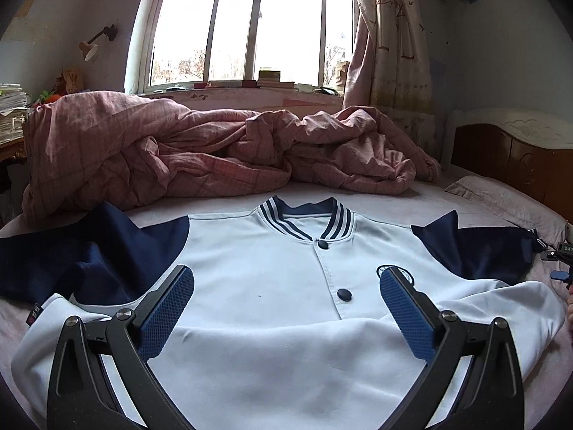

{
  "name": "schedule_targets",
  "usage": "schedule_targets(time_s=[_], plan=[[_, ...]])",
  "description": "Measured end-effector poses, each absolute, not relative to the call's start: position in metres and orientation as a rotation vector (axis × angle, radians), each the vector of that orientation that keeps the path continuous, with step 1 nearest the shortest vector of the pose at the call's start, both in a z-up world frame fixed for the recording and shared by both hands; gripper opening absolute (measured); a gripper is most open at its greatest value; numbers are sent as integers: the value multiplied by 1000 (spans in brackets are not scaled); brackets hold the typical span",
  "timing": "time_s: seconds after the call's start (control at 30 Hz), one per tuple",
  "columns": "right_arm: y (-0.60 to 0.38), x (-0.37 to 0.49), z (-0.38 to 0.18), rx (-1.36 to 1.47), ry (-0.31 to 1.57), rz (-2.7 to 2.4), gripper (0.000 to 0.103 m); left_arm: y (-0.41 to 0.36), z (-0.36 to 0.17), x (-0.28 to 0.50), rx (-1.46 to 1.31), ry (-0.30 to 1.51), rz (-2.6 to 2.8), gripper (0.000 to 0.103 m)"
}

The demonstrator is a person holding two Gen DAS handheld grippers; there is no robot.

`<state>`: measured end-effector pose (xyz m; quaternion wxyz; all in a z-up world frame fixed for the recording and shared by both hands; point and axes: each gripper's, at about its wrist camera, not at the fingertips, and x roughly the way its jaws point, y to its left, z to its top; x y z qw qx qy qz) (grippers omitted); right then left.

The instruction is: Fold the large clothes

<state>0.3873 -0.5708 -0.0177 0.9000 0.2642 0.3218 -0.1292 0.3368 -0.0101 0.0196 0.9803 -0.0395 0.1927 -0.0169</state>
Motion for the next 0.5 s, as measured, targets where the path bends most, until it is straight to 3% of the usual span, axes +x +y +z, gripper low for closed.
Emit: schedule_targets(time_s=[0.2, 0.27, 0.3, 0.37, 0.4, 0.5], plan=[[-600, 450, -35, 577, 667, -332, 72, -17, 15, 339, -46, 397, -28, 103], [-612, 468, -44, 622, 680, -354, 64, -18, 15, 335, -41, 375, 10, 103], [-618, 474, -47, 643, 679, -367, 50, -18, 16, 332, -39, 359, 25, 103], [-627, 480, -48, 666, 663, -355, 12, -18, 19, 328, -40, 334, 22, 103], [-627, 480, -47, 661, 652, -319, 4, -17, 21, 327, -43, 324, 24, 103], [-601, 470, -18, 540, 554, -267, 4, -13, 26, 325, -80, 318, 21, 103]])
